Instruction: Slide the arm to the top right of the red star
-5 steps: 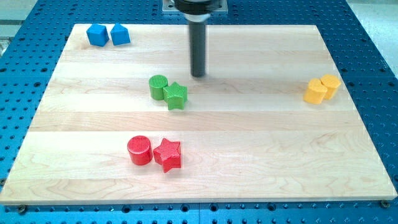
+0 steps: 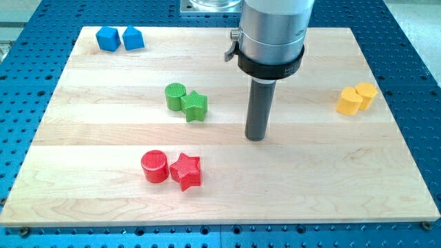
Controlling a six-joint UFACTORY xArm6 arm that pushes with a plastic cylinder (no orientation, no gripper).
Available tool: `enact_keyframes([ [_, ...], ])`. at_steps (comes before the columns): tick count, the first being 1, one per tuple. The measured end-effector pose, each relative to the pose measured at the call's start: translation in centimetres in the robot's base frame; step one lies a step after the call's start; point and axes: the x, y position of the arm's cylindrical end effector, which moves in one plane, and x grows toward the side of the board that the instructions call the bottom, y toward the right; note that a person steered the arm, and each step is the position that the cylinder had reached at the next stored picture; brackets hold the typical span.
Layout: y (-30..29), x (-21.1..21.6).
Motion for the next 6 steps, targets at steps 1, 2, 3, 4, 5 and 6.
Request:
enact_keyframes([
  [1,0.0,0.4],
  [2,0.0,0.8],
  [3,-0.1,1.4],
  [4,-0.2,1.8],
  [5,-0.7,2.0],
  [6,-2.8,2.8],
])
